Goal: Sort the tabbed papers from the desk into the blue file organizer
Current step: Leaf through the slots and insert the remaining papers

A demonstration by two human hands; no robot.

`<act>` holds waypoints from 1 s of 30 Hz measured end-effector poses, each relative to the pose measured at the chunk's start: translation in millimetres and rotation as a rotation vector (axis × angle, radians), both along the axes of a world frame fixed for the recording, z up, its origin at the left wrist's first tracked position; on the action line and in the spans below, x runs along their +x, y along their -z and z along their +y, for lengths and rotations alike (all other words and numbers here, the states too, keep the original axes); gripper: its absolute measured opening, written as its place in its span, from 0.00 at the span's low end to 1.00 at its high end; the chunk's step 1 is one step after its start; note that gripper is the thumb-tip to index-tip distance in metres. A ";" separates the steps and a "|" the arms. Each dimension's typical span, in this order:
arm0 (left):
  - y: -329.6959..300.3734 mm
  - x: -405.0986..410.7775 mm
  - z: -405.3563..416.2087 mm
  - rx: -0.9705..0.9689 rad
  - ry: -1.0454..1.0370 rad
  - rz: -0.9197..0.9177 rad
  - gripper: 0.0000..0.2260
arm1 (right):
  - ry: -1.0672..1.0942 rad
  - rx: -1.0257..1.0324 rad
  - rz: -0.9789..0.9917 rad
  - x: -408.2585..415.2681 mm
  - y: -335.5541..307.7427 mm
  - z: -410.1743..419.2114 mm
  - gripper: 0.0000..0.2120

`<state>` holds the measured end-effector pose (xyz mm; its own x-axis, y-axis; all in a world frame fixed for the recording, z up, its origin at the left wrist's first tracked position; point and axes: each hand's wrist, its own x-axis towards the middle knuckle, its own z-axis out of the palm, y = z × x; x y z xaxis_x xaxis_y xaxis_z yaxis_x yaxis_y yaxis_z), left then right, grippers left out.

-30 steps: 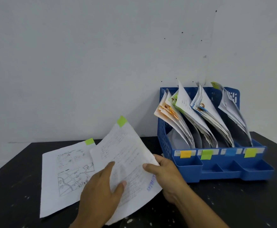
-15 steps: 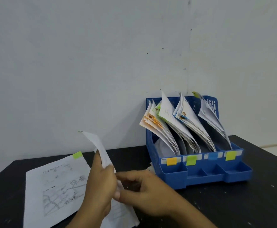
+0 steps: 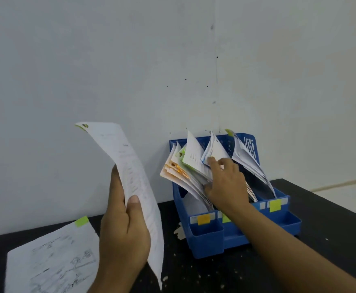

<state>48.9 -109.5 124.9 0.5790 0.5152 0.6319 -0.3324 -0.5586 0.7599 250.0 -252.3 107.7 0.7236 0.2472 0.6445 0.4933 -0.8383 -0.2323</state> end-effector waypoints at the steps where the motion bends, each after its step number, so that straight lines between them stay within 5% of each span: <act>1: -7.5 1.1 0.3 0.016 0.003 -0.032 0.28 | -0.003 -0.044 -0.001 0.7 -2.7 3.0 0.36; 6: -41.2 2.9 4.5 0.065 -0.016 -0.134 0.28 | -0.007 -0.132 0.006 -1.0 -4.6 16.7 0.41; 20: -117.8 5.9 19.2 0.108 0.149 -0.446 0.27 | 0.017 0.097 -0.028 20.2 -26.9 4.8 0.13; 30: -129.4 80.5 -7.7 -0.045 0.265 -0.472 0.30 | 0.043 0.275 0.068 26.0 -45.2 -10.1 0.17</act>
<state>129.4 -117.2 254.3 0.3511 0.4226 0.8355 -0.7685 -0.3798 0.5150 276.0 -262.3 152.8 0.7737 0.0381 0.6324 0.4341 -0.7589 -0.4855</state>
